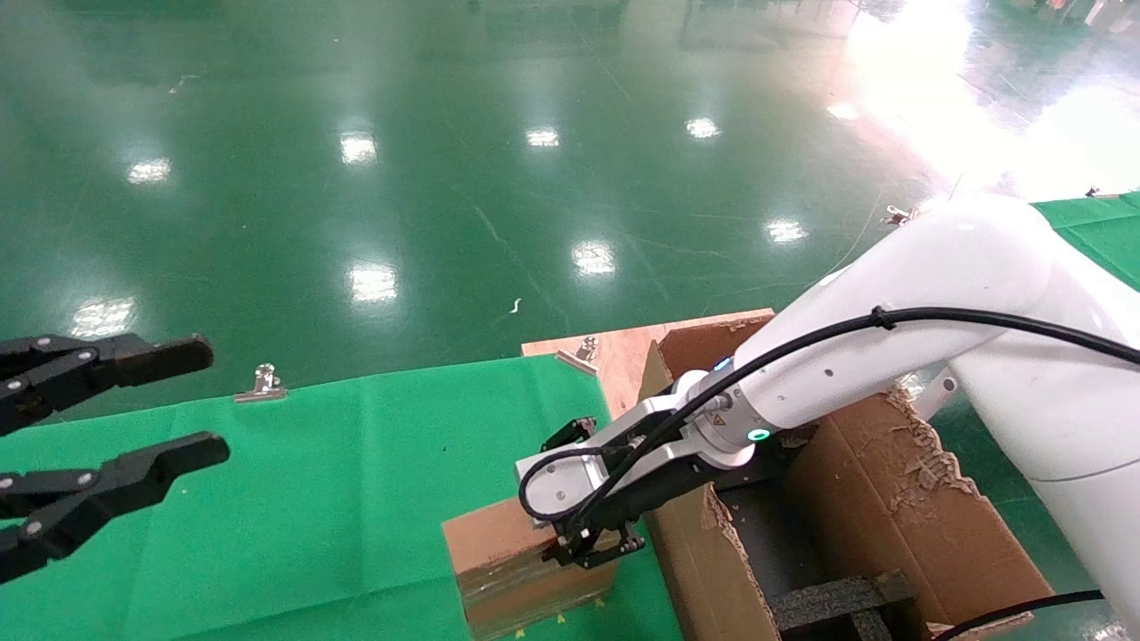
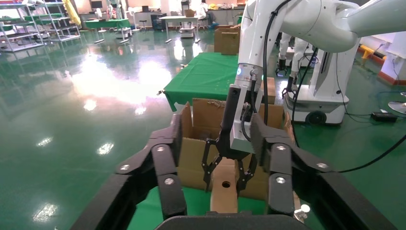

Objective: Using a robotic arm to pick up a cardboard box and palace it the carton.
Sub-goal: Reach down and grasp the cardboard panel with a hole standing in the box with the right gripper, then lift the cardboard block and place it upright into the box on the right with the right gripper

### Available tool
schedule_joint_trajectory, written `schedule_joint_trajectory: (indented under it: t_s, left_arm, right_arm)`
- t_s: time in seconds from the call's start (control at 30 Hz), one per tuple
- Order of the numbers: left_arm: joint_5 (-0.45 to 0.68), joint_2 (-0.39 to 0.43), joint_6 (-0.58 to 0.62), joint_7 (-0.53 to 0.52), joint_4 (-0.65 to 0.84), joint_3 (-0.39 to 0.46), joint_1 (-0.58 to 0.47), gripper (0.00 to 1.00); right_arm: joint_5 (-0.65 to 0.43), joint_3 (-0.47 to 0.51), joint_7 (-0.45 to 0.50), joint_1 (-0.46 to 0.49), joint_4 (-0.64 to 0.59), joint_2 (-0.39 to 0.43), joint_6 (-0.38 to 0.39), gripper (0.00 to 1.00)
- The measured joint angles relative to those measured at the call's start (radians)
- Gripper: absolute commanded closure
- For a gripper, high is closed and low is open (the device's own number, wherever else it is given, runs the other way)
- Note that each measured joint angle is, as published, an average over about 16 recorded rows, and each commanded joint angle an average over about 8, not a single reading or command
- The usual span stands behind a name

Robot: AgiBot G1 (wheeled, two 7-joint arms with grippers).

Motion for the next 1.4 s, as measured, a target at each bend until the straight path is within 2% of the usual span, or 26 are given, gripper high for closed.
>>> schedule_joint_trajectory:
  t_s: [0.37, 0.6, 0.97, 1.4]
  left_arm:
    - [0.0, 0.0, 0.0, 0.0, 0.0, 0.0, 0.0, 0.0]
    - [0.0, 0.0, 0.0, 0.0, 0.0, 0.0, 0.0, 0.0]
    - [0.0, 0.0, 0.0, 0.0, 0.0, 0.0, 0.0, 0.0]
    - [0.0, 0.0, 0.0, 0.0, 0.0, 0.0, 0.0, 0.0]
  right_arm:
    - [0.005, 0.003, 0.001, 0.006, -0.006, 0.002, -0.002, 1.0]
    - [0.039, 0.02, -0.007, 0.056, -0.036, 0.015, -0.019, 1.0]
    - [0.184, 0.016, -0.087, 0.26, -0.159, 0.074, -0.061, 1.0]
    - [0.396, -0.148, -0.205, 0.482, -0.333, 0.172, -0.069, 1.0]
